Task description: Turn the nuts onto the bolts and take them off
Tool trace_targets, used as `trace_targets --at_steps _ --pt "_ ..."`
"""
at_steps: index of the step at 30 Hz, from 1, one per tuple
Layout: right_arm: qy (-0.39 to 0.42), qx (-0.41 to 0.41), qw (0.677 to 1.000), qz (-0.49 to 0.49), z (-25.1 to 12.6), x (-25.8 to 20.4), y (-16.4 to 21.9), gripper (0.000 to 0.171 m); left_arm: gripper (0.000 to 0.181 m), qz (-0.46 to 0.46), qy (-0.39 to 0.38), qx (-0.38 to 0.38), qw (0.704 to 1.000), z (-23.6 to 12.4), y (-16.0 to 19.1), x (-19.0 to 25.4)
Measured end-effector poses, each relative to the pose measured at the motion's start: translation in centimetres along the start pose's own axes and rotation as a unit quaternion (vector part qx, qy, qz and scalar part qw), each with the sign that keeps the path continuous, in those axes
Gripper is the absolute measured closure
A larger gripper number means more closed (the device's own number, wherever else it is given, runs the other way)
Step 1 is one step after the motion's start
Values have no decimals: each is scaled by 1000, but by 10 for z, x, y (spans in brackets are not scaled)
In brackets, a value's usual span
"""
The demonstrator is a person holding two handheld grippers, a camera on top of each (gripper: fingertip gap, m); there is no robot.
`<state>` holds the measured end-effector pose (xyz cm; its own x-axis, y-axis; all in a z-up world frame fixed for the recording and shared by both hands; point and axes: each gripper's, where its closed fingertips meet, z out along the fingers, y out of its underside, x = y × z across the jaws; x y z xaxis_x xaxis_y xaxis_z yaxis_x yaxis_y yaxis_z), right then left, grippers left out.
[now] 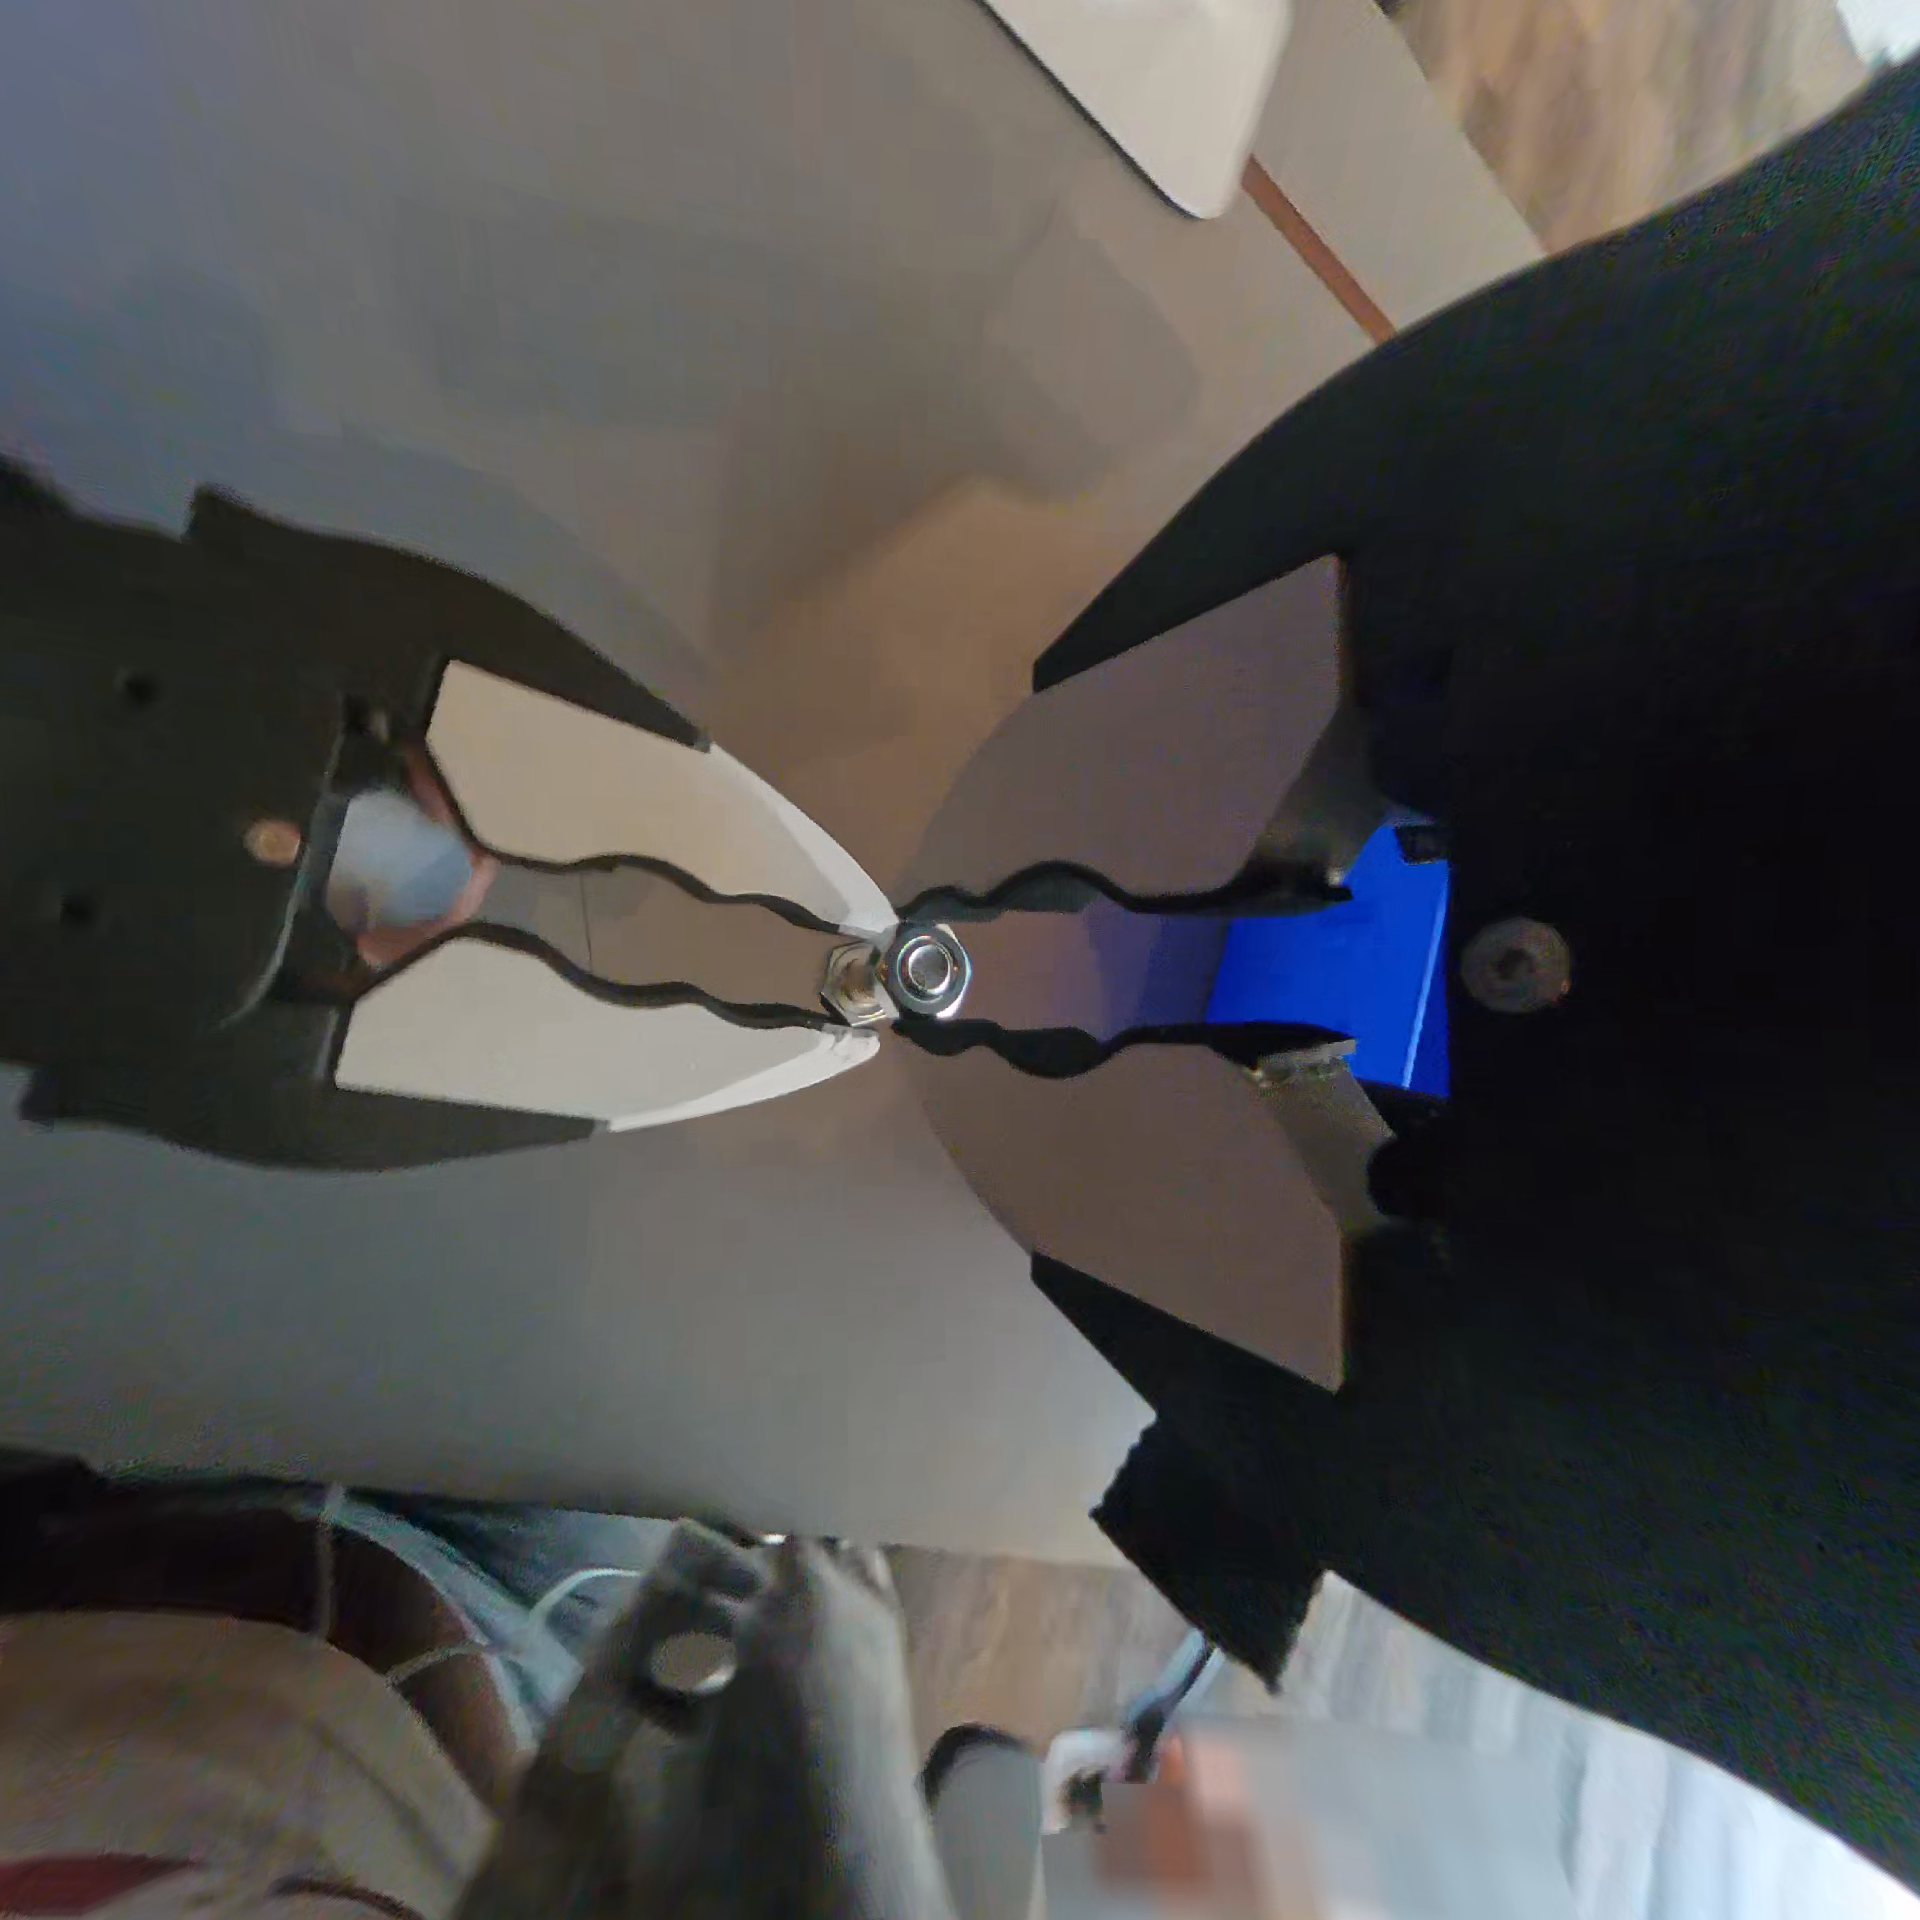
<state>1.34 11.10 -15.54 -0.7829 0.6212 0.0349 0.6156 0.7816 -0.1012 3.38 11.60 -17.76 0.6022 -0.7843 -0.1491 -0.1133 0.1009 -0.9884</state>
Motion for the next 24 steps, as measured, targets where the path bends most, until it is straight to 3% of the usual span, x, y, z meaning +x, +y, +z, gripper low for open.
trace_targets --at_steps 3,6,9,13,14,19,24 --pt "35 6 989 142 -1 3 -1 154 163 -2 -8 4 1000 0 -1 -1" --pt "44 22 952 303 -1 2 1 154 163 1 -9 1 1000 1 0 -1" --pt "54 39 943 326 0 1 1 154 163 6 -5 -2 1000 1 1 1" --pt "52 43 971 231 -4 6 -4 108 163 1 0 2 1000 0 0 2" --pt "40 48 982 180 -6 4 -7 106 163 2 3 2 1000 0 0 2" --pt "10 12 997 -71 -6 -3 -2 114 163 -5 6 6 1000 0 -1 2" --pt "-20 22 990 -140 -4 -1 -6 135 163 -6 8 6 1000 0 -1 2"
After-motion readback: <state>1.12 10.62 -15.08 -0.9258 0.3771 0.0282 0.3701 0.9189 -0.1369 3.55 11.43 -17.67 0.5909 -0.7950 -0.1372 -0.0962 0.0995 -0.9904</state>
